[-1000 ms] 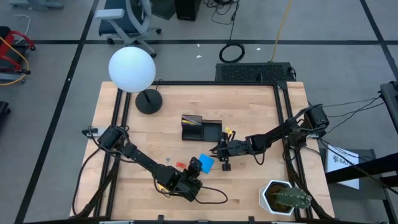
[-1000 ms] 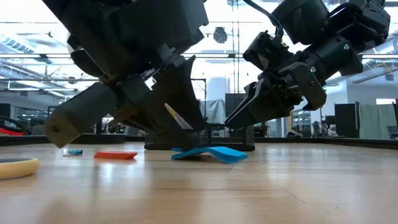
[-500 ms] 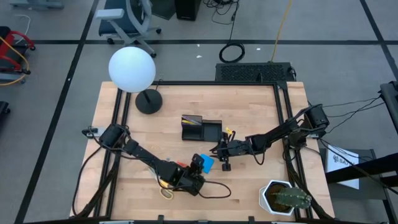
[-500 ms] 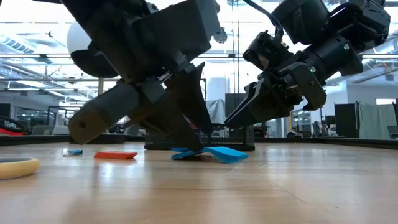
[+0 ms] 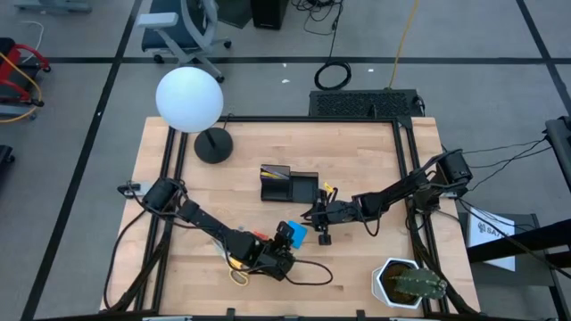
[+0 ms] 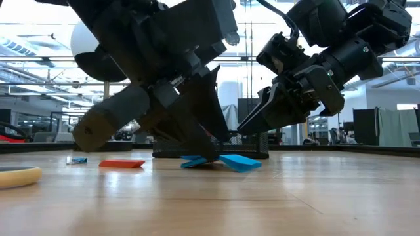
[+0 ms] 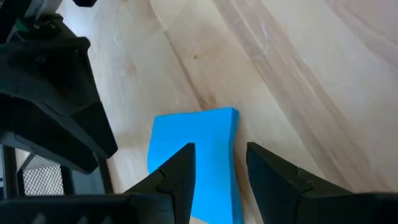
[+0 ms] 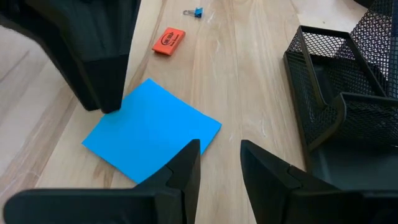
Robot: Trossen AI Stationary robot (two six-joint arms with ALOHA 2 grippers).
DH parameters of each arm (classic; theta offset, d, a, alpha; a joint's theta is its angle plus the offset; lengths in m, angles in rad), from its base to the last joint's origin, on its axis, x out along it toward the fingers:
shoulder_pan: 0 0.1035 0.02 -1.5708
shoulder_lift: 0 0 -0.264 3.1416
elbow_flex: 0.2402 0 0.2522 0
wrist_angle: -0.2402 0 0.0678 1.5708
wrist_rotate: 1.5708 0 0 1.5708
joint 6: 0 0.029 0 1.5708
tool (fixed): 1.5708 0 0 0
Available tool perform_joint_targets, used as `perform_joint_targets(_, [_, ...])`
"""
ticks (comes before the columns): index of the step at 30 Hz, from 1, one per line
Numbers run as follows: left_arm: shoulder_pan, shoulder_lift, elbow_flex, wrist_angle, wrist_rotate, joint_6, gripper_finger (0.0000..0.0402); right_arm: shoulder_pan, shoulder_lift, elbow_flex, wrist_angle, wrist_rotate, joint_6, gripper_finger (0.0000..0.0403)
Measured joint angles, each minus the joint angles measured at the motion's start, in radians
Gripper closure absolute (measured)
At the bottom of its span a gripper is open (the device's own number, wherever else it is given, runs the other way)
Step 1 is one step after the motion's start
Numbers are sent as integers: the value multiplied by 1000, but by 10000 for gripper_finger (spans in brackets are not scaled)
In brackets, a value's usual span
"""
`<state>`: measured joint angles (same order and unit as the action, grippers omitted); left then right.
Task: Pick and place office supplies into organizer
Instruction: Put the blue sticky note into the desk organizer
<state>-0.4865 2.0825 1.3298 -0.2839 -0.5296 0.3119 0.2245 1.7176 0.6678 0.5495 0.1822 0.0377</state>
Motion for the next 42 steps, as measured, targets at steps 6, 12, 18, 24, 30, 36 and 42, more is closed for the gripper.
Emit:
perform_joint_targets(6, [9,27,1,16,3,13,257,0,0,0,0,0,0,298])
perform_joint_targets(12, [14,35,2,26,-36,30,256,0,0,1,-1,0,2,298])
perform_joint_targets(18, [30,36,1,22,-47,22,257,0,0,0,-1,0,3,298])
perform_joint_targets(24, [44,36,1,24,-32,20,257,0,0,0,-9,-3,10,298])
perform_joint_targets(30, [45,36,1,25,-24,17,257,-2,0,0,-72,1,34,298])
perform_joint_targets(36, [45,36,1,25,-23,15,257,-2,8,0,-77,56,27,298])
perform_joint_targets(42, [45,36,1,27,-21,18,257,-2,103,4,-5,51,28,298])
